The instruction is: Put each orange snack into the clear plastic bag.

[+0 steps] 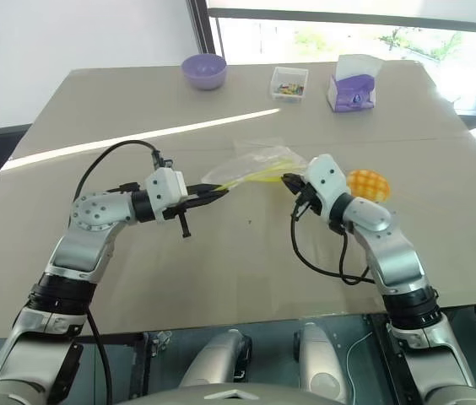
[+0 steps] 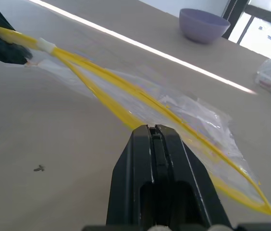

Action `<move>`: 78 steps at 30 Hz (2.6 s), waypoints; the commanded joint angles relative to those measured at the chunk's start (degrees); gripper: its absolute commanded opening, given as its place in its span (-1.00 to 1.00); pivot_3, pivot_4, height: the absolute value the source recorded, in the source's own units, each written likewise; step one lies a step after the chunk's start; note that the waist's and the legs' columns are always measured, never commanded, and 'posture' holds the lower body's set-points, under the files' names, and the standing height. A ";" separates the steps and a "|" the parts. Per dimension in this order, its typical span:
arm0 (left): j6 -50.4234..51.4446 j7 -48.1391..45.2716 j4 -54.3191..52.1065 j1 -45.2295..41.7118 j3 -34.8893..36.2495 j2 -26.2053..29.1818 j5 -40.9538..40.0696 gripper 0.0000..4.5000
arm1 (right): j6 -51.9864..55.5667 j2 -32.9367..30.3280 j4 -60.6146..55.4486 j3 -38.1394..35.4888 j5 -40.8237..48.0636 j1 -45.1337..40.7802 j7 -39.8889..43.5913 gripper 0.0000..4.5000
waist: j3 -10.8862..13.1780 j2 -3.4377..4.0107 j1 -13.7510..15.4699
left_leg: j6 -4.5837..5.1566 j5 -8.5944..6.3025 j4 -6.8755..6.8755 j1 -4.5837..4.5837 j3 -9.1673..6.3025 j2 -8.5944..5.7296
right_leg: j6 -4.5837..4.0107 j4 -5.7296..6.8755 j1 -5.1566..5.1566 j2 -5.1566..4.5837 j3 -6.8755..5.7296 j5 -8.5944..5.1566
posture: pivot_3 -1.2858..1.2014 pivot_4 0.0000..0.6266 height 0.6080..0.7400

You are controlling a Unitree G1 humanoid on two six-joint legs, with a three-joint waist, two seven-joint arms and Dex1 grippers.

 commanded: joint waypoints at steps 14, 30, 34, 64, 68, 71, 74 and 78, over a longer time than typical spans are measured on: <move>-5.99 -3.12 -3.19 2.12 -2.11 1.47 1.58 -1.00 | 1.21 13.37 15.19 -2.56 4.24 -7.06 -5.59 -0.86 | 0.00 0.01 -0.15 | 0.00 0.00 -0.01 0.00 -0.01 -0.01 | 0.00 0.02 -0.01 -0.01 0.01 0.00 | 0.03 -0.52 1.00; -8.64 1.43 1.67 1.22 -2.31 1.80 7.93 -1.00 | -36.20 -0.12 36.31 20.33 -37.20 -13.68 -19.28 0.98 | -0.02 -0.03 -0.36 | -0.14 0.08 -0.01 0.09 0.04 -0.03 | 0.00 0.03 0.03 0.03 0.04 0.00 | 0.03 -0.52 1.00; -8.48 3.08 2.08 1.19 -2.08 1.52 8.53 -1.00 | -37.82 -0.33 39.26 19.82 -39.41 -14.56 -21.90 0.98 | -0.03 -0.03 -0.27 | -0.12 0.07 -0.01 0.15 0.03 -0.03 | 0.00 0.08 0.07 0.03 0.04 0.00 | 0.03 -0.52 1.00; -3.18 8.81 6.10 -4.57 -1.79 -3.66 7.69 -1.00 | -21.69 -5.24 7.56 -2.09 -6.10 1.00 -1.54 0.99 | -0.02 -0.03 0.10 | 0.00 0.00 0.00 0.05 -0.01 -0.04 | 0.00 0.02 0.06 0.01 0.02 0.00 | 0.03 -0.52 1.00; -1.50 9.49 7.03 -6.09 -1.62 -5.17 6.89 -1.00 | -11.46 -6.65 -1.26 -10.85 4.09 6.34 -0.85 0.99 | -0.03 -0.04 0.25 | 0.01 -0.01 0.00 0.05 -0.03 -0.02 | 0.00 0.01 0.07 0.01 0.01 0.00 | 0.03 -0.52 1.00; -1.00 9.30 7.38 -6.80 -1.44 -5.79 6.55 -1.00 | -8.21 -8.86 -0.49 -13.59 0.95 7.80 -4.47 0.99 | -0.02 -0.03 0.22 | 0.02 -0.01 0.00 0.06 0.00 -0.02 | 0.01 0.03 0.07 0.01 0.02 0.00 | 0.03 -0.52 1.00; -0.46 8.94 8.06 -7.60 -1.33 -6.39 5.89 -1.00 | -4.30 -10.08 4.27 -14.73 -2.27 8.54 -8.43 0.99 | -0.02 -0.03 0.38 | 0.01 0.00 0.00 0.07 0.02 -0.02 | 0.01 0.04 0.07 0.01 0.02 0.00 | 0.03 -0.52 1.00; -0.35 8.59 8.36 -7.81 -1.60 -6.85 5.81 -1.00 | -2.66 -8.87 12.37 -11.90 -5.65 7.75 -11.42 0.99 | -0.03 -0.04 0.31 | 0.01 0.00 0.01 0.08 0.04 -0.02 | 0.00 0.05 0.07 0.01 0.04 0.00 | 0.03 -0.52 1.00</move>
